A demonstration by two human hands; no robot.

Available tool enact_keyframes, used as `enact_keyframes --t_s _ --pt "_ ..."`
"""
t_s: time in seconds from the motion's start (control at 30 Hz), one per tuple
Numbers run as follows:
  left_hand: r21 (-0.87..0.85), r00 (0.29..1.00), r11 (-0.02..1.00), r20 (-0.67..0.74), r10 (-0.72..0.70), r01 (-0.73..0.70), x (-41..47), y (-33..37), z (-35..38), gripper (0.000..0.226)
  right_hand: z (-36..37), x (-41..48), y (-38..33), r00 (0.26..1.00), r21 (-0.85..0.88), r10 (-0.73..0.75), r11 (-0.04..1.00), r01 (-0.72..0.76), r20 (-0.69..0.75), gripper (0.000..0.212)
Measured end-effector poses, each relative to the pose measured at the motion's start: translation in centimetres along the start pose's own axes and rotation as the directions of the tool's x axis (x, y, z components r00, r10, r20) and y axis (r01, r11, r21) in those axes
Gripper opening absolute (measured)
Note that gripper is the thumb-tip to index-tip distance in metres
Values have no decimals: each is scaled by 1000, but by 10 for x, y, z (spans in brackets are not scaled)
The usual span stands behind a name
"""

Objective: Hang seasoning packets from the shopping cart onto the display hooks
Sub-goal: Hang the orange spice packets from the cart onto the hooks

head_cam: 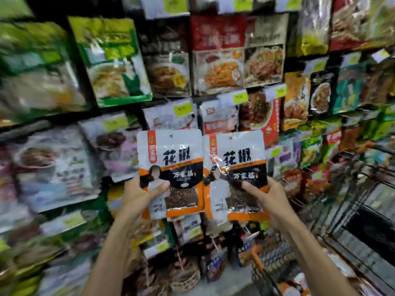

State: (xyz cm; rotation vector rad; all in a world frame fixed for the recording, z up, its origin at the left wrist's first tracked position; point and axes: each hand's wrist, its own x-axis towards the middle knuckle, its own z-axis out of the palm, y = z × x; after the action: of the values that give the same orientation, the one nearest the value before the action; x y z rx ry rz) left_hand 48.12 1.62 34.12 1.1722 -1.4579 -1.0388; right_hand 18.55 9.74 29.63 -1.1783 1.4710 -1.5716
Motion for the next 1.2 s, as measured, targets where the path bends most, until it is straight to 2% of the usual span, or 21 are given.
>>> enact_keyframes --t_s 0.07,0.17,0.23,0.4,0.47,0.57,0.73,0.87,1.07,1.2 --pt "-7 998 1000 -61 -13 12 -17 4 -56 47 48 -3 -15 997 35 -13 999 10 77 32" --pt "-2 984 1000 -176 -19 18 -43 4 -141 57 124 -15 -32 986 53 -50 998 42 161 42" --pt "2 971 1000 -238 -14 15 -64 4 -197 59 176 -31 -41 976 84 -66 995 49 210 34" --pt "59 930 998 -363 53 -34 -120 -1 -332 80 306 -84 -60 927 134 -99 990 53 363 28" --pt "60 913 998 -405 52 -30 -141 -5 -378 73 351 -106 -69 915 158 -118 986 61 385 37" --pt "73 883 997 -465 58 -28 -166 -8 -435 47 405 -135 -83 897 212 -103 977 10 431 56" --pt "90 851 996 -522 48 -1 -191 -15 -506 38 473 -157 -102 846 221 -118 975 0 520 67" --pt "73 808 997 -587 40 3 -196 -22 -547 33 521 -162 -113 816 211 -133 977 13 563 73" --pt "74 770 997 -636 57 -13 -179 -35 -602 31 594 -154 -115 760 180 -157 982 53 631 55" --pt "126 757 992 -647 91 -11 -162 -42 -638 27 639 -144 -112 731 172 -149 984 44 666 68"
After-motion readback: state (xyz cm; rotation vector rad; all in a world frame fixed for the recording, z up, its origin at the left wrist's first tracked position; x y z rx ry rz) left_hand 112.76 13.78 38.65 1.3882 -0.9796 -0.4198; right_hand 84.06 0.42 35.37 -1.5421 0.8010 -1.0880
